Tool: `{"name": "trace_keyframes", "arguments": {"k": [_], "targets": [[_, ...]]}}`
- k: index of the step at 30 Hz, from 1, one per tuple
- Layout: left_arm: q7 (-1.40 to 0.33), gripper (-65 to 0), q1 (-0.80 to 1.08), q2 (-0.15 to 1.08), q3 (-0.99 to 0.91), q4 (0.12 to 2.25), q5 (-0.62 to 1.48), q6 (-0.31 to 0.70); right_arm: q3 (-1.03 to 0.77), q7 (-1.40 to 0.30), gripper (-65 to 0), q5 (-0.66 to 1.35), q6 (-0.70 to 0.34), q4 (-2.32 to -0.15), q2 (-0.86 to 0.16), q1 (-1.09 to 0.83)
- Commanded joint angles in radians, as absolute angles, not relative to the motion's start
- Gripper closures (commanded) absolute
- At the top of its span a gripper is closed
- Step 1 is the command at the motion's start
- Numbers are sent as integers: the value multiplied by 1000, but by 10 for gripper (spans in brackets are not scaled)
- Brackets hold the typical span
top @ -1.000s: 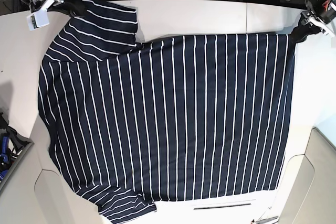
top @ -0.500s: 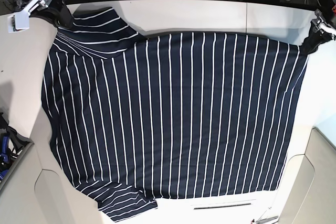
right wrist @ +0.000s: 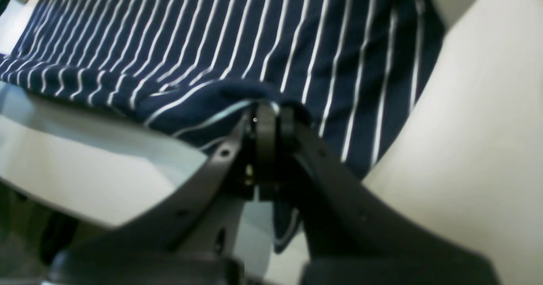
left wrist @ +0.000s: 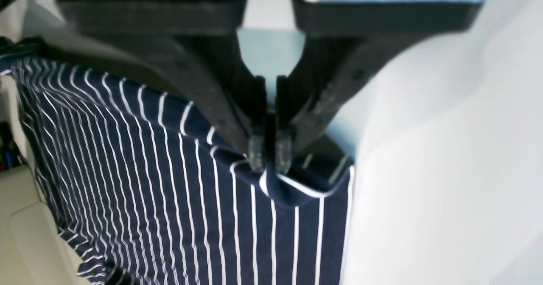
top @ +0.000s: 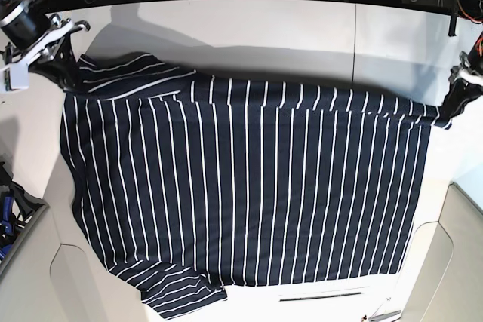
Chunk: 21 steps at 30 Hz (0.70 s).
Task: Fold the T-shirt properly
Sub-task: 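Fold the shoulder edge over the shirt body with both grippers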
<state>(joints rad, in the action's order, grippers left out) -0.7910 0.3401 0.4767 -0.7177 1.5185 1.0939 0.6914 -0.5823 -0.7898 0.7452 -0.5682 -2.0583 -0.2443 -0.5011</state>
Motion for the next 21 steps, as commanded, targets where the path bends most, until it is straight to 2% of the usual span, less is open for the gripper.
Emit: {"name": "trace_keyframes", "arguments": {"k": [1, 9, 21], "targets": [[-754, 0, 330, 496, -709, 1534, 1085, 698, -585, -759, 0, 763, -572, -2058, -266, -479], [-627, 0, 217, 496, -566, 1532, 839, 698, -499, -759, 0, 728, -572, -1898, -340, -286], [-564, 0, 91, 497, -509, 1518, 645, 698, -360, -743, 0, 619, -572, -1653, -349, 32]]}}
